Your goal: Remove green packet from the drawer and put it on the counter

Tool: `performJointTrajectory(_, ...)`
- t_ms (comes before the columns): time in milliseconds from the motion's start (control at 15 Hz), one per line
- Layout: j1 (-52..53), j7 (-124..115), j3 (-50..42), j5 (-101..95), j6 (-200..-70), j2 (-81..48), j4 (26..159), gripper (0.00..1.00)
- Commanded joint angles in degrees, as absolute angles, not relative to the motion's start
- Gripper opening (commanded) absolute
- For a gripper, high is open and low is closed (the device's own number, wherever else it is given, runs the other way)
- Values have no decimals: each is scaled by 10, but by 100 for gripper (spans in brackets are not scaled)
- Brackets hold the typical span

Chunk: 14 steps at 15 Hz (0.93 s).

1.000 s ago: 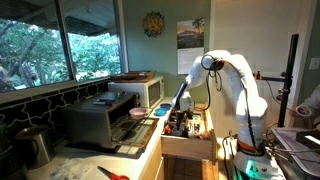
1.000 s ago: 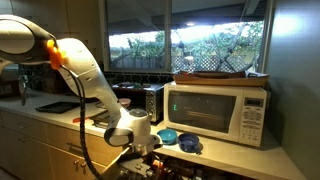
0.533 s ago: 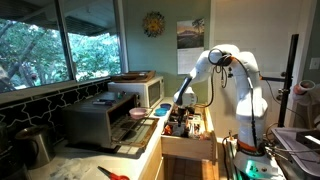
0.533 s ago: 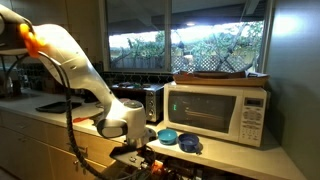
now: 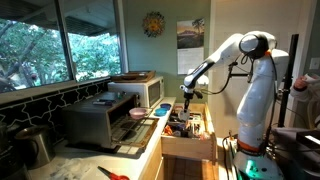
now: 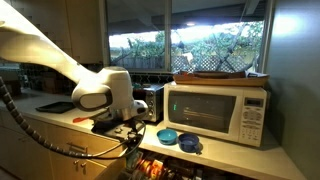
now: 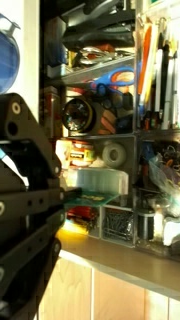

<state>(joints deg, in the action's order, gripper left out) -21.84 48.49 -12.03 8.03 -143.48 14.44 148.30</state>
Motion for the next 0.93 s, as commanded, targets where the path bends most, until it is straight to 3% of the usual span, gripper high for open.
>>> performJointTrajectory(0,-158,528,-164,81,-1441,244,1521,0)
performJointTrajectory(333,-130,484,-175,79,-1466,233,1506,0)
performJointTrajectory(867,-25,370,-174,186,-1503,138,1360,0)
